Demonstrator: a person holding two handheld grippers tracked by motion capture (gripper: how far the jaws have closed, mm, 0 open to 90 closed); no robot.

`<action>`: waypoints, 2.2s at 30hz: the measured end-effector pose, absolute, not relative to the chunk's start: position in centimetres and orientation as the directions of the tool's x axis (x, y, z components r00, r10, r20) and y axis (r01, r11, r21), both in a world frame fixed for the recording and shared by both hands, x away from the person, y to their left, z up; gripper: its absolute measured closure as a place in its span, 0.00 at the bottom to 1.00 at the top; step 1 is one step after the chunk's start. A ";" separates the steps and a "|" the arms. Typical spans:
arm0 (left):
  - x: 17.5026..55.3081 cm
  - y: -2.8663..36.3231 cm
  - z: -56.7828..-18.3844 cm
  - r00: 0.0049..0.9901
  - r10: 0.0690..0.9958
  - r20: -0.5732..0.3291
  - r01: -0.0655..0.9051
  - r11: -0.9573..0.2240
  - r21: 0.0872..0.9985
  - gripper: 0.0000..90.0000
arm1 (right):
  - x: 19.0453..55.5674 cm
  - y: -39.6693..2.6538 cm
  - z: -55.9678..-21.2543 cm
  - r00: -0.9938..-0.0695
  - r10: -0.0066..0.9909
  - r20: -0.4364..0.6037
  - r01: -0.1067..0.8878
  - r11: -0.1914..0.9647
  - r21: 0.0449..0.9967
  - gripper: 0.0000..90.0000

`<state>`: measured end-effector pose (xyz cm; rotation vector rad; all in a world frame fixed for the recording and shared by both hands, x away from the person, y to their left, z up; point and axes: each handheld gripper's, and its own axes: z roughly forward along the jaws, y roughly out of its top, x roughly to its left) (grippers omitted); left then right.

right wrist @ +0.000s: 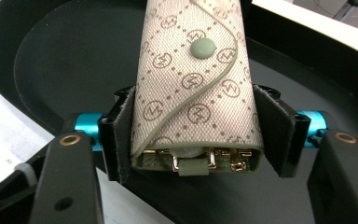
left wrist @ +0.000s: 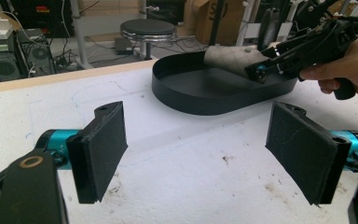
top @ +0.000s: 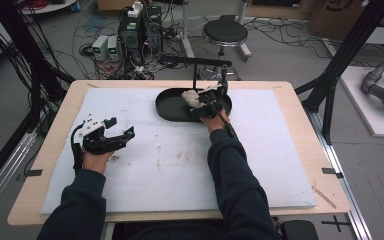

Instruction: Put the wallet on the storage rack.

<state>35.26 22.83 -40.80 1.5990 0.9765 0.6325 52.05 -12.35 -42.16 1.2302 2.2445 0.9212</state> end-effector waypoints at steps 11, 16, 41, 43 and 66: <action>35.2 22.9 -40.8 0.519 0.849 -0.094 0.263 -0.055 0.963 0.22 | 50.2 -13.6 -39.7 -0.576 0.817 -0.034 0.522 0.399 0.754 0.40; 35.2 22.9 -40.8 0.523 0.847 -0.096 0.259 -0.051 0.964 0.22 | 48.7 -16.7 -37.6 -0.597 0.802 0.017 0.496 0.352 0.794 0.37; 35.1 22.8 -40.7 0.510 0.856 -0.085 0.260 -0.059 0.964 0.22 | 35.1 -32.0 -39.5 -0.515 0.852 -0.099 0.403 0.342 0.849 0.22; 35.1 22.8 -40.7 0.510 0.856 -0.087 0.257 -0.055 0.965 0.22 | 34.5 -32.4 -39.4 -0.503 0.859 -0.095 0.403 0.330 0.853 0.22; 34.8 22.5 -40.8 0.529 0.844 -0.089 0.248 -0.053 0.967 0.22 | 33.7 -33.0 -39.7 -0.462 0.881 -0.107 0.413 0.320 0.852 0.22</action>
